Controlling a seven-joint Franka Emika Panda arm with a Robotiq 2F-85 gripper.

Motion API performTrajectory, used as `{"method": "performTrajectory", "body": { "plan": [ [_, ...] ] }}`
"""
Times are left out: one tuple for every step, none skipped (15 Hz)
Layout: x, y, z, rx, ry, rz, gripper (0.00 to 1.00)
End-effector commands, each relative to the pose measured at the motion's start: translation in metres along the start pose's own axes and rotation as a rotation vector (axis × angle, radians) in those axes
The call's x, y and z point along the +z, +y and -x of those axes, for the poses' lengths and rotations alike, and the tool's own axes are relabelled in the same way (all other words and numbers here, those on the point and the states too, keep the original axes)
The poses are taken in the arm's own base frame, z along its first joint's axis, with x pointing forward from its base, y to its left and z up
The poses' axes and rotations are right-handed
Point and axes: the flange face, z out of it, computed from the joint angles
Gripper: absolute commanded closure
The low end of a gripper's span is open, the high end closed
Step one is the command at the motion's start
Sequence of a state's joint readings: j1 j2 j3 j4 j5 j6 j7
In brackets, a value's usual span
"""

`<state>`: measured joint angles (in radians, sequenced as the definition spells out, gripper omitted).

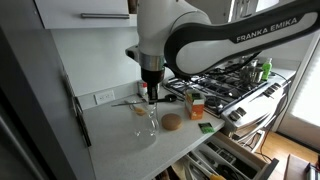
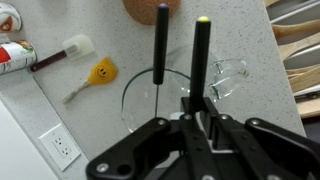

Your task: Pick up the two black utensils on the left and put them on the glass jar

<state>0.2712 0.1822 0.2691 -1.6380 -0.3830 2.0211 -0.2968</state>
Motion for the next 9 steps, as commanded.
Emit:
{"method": "performTrajectory", "body": {
  "plan": [
    [0.011, 0.009, -0.001, 0.008, -0.007, -0.019, 0.96],
    [0.014, 0.01, -0.001, 0.013, -0.008, -0.022, 0.96],
    [0.017, 0.012, -0.001, 0.015, -0.01, -0.023, 0.96],
    [0.019, 0.013, -0.001, 0.018, -0.011, -0.025, 0.96],
    [0.021, 0.013, -0.001, 0.02, -0.012, -0.028, 0.96],
    [0.022, 0.014, -0.001, 0.022, -0.016, -0.029, 0.96],
    [0.024, 0.014, 0.0, 0.022, -0.018, -0.031, 0.96],
    [0.025, 0.013, -0.001, 0.025, -0.017, -0.034, 0.96],
    [0.026, 0.013, -0.001, 0.028, -0.014, -0.038, 0.96]
  ]
}}
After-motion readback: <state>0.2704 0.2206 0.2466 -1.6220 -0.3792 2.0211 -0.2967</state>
